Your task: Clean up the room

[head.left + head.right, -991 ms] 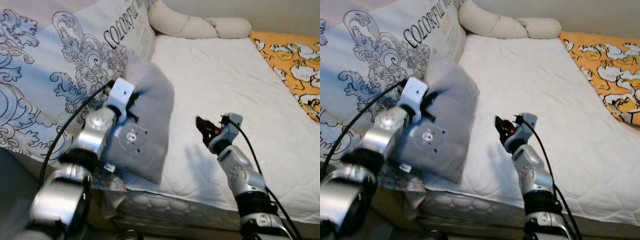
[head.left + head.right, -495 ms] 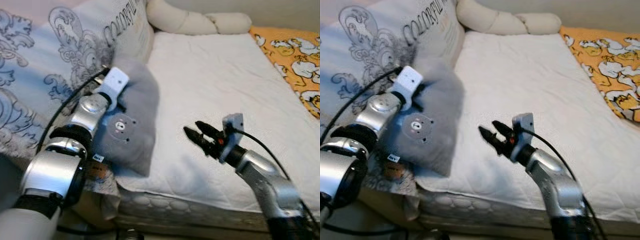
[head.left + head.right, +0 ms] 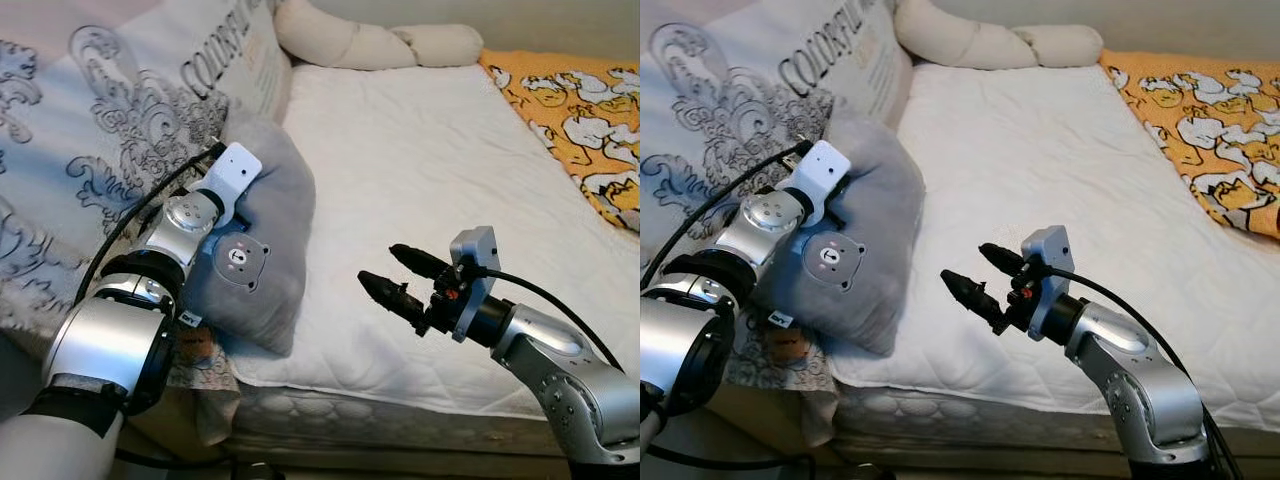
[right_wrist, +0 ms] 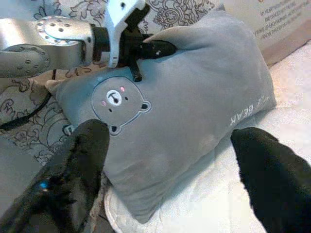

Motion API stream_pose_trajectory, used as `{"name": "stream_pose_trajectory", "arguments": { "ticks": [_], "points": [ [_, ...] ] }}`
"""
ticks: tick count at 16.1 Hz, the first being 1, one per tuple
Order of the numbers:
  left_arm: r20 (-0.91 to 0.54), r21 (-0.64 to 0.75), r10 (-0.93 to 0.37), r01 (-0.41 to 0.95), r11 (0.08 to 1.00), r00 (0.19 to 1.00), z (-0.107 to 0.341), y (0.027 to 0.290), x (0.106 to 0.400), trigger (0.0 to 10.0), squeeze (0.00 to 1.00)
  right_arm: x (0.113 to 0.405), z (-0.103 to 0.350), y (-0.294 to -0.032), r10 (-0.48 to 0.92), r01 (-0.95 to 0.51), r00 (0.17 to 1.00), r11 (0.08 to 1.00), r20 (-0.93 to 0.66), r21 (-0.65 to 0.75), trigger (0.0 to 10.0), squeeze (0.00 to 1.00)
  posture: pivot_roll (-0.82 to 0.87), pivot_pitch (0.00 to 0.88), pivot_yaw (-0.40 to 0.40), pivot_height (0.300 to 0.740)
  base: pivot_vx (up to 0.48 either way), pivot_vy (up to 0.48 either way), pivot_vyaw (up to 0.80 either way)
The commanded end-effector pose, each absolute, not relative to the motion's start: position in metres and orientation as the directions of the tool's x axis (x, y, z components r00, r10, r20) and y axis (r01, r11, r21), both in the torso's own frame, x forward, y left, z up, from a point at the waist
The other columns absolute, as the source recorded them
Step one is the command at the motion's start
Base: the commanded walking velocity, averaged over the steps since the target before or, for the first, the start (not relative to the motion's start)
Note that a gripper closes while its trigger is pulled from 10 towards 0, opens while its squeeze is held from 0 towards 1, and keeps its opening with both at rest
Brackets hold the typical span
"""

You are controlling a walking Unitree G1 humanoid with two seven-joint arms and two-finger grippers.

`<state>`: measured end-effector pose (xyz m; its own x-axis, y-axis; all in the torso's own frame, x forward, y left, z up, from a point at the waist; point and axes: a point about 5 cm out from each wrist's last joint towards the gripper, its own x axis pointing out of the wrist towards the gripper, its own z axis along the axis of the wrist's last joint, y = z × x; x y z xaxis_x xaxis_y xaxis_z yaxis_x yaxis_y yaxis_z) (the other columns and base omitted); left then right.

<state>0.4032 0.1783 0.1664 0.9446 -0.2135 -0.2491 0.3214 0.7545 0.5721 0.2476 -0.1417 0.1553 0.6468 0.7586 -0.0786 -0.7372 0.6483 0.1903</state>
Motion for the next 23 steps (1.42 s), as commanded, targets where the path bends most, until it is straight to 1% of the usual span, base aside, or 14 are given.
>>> {"name": "stream_pose_trajectory", "arguments": {
  "ticks": [1, 3, 6, 7, 8, 9, 10, 12, 14, 16, 19, 20, 22, 23],
  "points": [
    [-0.189, 0.57, -0.236, 0.302, 0.764, 0.953, 0.185, 0.175, 0.409, 10.0, 1.0, 0.246, 0.156, -0.137, 0.765, -0.744, 0.638, 0.642, -0.086, 0.188, 10.0, 1.0, -0.18, 0.0, 0.087, 0.74, 0.0, 0.0, 0.0],
    [-0.17, 0.537, -0.248, 0.301, 0.788, 0.954, 0.189, 0.175, 0.409, 10.0, 1.0, 0.247, 0.153, -0.134, 0.758, -0.737, 0.647, 0.65, -0.082, 0.186, 10.0, 1.0, -0.15, 0.0, 0.088, 0.74, 0.0, 0.0, 0.0],
    [-0.057, 0.485, -0.253, 0.248, 0.838, 0.966, 0.2, 0.177, 0.41, 10.0, 1.0, 0.254, 0.143, -0.129, 0.73, -0.705, 0.68, 0.677, -0.071, 0.212, 10.0, 1.0, -0.1, 0.0, 0.083, 0.74, 0.0, 0.0, 0.0],
    [-0.033, 0.471, -0.284, 0.266, 0.841, 0.958, 0.203, 0.175, 0.409, 10.0, 1.0, 0.257, 0.141, -0.129, 0.713, -0.688, 0.698, 0.694, -0.068, 0.213, 10.0, 1.0, -0.07, 0.0, 0.073, 0.74, 0.0, 0.0, 0.0],
    [0.01, 0.399, -0.315, 0.286, 0.871, 0.949, 0.207, 0.173, 0.409, 10.0, 1.0, 0.264, 0.138, -0.13, 0.667, -0.641, 0.743, 0.732, -0.056, 0.23, 10.0, 1.0, -0.05, 0.0, 0.06, 0.74, 0.0, 0.0, 0.0],
    [-0.006, 0.363, -0.313, 0.294, 0.884, 0.95, 0.204, 0.172, 0.408, 10.0, 1.0, 0.268, 0.137, -0.132, 0.64, -0.612, 0.767, 0.753, -0.053, 0.241, 10.0, 1.0, -0.04, 0.0, 0.051, 0.74, 0.0, 0.0, 0.0],
    [0.0, 0.297, -0.328, 0.313, 0.902, 0.945, 0.195, 0.168, 0.405, 10.0, 1.0, 0.275, 0.131, -0.136, 0.551, -0.515, 0.831, 0.814, -0.076, 0.268, 10.0, 1.0, -0.02, 0.0, 0.038, 0.74, 0.0, 0.0, 0.0],
    [0.056, 0.173, -0.349, 0.335, 0.926, 0.935, 0.174, 0.16, 0.392, 10.0, 1.0, 0.28, 0.123, -0.138, 0.443, -0.407, 0.892, 0.874, -0.091, 0.265, 10.0, 1.0, 0.0, 0.0, 0.009, 0.74, 0.0, 0.0, 0.0],
    [0.116, 0.066, -0.351, 0.346, 0.936, 0.929, 0.163, 0.153, 0.372, 10.0, 1.0, 0.281, 0.121, -0.138, 0.376, -0.343, 0.923, 0.898, -0.077, 0.277, 10.0, 1.0, 0.02, 0.0, -0.013, 0.74, 0.0, 0.0, 0.0],
    [0.144, -0.029, -0.33, 0.338, 0.941, 0.933, 0.164, 0.147, 0.351, 10.0, 1.0, 0.281, 0.124, -0.138, 0.309, -0.279, 0.95, 0.904, -0.044, 0.324, 10.0, 1.0, 0.03, 0.0, -0.026, 0.74, 0.0, -0.152, 0.0],
    [0.142, -0.035, -0.327, 0.335, 0.942, 0.934, 0.161, 0.144, 0.326, 10.0, 1.0, 0.28, 0.125, -0.138, 0.268, -0.245, 0.963, 0.912, -0.024, 0.33, 10.0, 1.0, 0.03, 0.0, -0.022, 0.74, 0.0, -0.354, 0.0],
    [0.111, 0.006, -0.324, 0.325, 0.946, 0.94, 0.154, 0.146, 0.316, 10.0, 0.99, 0.279, 0.124, -0.139, 0.26, -0.238, 0.965, 0.914, -0.025, 0.327, 10.0, 1.0, 0.03, 0.0, -0.022, 0.74, 0.0, -0.356, 0.0],
    [0.068, 0.029, -0.307, 0.305, 0.952, 0.949, 0.147, 0.154, 0.302, 10.0, 0.94, 0.276, 0.119, -0.143, 0.234, -0.205, 0.971, 0.922, -0.053, 0.327, 10.0, 1.0, 0.01, 0.0, -0.023, 0.74, 0.0, -0.354, 0.0],
    [0.06, 0.035, -0.301, 0.299, 0.954, 0.952, 0.147, 0.155, 0.298, 10.0, 0.94, 0.275, 0.118, -0.144, 0.227, -0.196, 0.972, 0.925, -0.06, 0.325, 10.0, 1.0, 0.01, 0.0, -0.023, 0.74, 0.0, -0.356, 0.0]
  ]
}}
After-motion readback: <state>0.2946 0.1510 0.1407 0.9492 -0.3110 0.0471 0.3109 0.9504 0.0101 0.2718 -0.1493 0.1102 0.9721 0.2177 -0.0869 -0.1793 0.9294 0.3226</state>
